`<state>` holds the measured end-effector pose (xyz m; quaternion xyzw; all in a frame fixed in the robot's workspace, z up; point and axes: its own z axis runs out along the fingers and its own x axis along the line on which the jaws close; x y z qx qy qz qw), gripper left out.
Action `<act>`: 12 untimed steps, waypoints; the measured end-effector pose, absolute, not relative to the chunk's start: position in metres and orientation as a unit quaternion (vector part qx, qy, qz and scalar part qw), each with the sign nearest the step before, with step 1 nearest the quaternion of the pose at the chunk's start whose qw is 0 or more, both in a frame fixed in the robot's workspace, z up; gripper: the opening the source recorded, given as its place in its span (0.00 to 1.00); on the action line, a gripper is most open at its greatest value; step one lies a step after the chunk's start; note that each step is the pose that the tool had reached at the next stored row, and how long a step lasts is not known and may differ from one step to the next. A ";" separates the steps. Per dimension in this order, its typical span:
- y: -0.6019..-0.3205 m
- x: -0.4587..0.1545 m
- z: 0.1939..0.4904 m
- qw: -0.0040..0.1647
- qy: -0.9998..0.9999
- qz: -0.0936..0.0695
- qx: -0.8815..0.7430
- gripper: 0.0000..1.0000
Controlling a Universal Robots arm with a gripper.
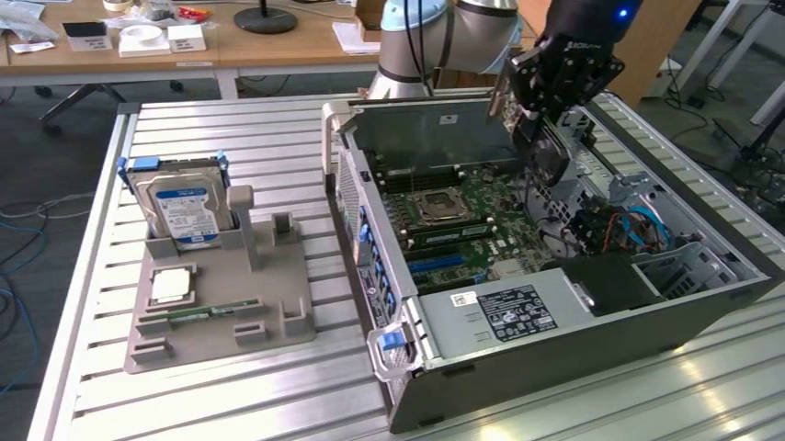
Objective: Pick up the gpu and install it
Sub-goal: 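Pick up the gpu and move the gpu toward the slot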
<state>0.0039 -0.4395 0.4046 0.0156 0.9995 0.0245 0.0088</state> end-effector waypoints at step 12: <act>-0.438 0.032 0.401 0.009 0.999 0.025 0.019 0.27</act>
